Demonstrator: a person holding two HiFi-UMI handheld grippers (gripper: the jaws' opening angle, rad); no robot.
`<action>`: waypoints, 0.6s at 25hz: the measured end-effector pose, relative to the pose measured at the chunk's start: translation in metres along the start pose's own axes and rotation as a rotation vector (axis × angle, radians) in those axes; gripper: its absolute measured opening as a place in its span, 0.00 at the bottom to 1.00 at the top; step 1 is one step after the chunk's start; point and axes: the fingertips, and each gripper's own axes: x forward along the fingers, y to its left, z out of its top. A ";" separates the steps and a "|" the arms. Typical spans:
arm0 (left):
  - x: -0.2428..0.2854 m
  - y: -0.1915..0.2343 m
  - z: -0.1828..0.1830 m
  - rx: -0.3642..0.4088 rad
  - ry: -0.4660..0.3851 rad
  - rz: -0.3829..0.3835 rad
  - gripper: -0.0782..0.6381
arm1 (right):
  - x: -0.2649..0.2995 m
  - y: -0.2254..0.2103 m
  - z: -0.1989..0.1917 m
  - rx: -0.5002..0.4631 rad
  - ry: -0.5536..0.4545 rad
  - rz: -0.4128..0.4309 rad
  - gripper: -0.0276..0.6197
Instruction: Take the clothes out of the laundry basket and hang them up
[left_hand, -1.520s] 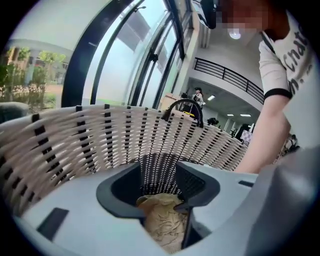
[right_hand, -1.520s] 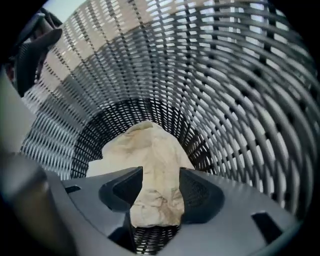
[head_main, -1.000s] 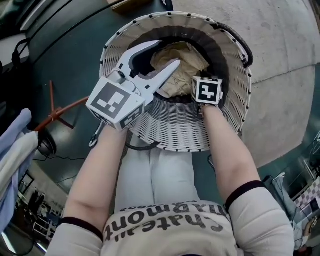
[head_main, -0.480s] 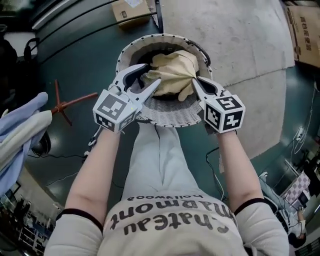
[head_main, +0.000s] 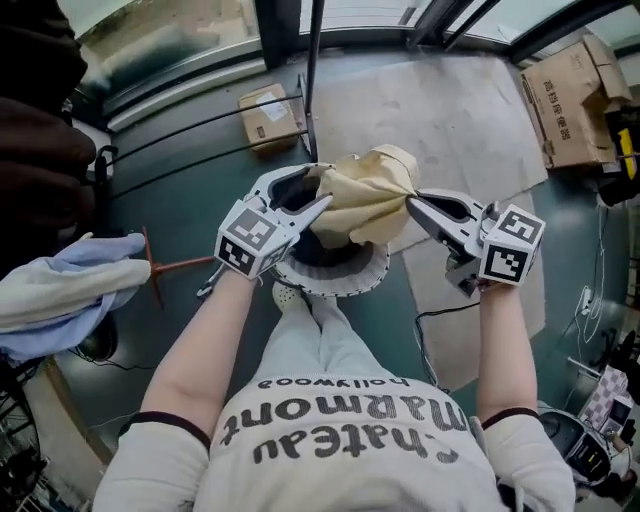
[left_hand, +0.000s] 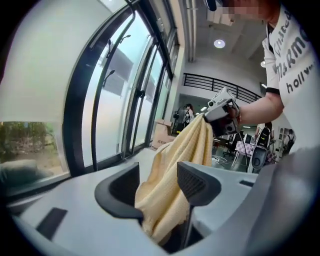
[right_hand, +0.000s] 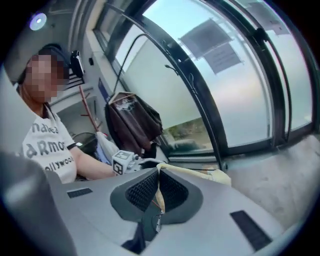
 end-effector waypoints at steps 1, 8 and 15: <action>0.001 0.002 0.022 0.026 -0.022 -0.002 0.43 | -0.011 0.011 0.017 -0.036 -0.007 0.032 0.09; 0.018 -0.023 0.112 0.137 -0.047 -0.079 0.45 | -0.081 0.097 0.098 -0.231 -0.003 0.254 0.09; 0.071 -0.094 0.122 0.124 0.000 -0.282 0.54 | -0.131 0.160 0.110 -0.351 0.081 0.385 0.09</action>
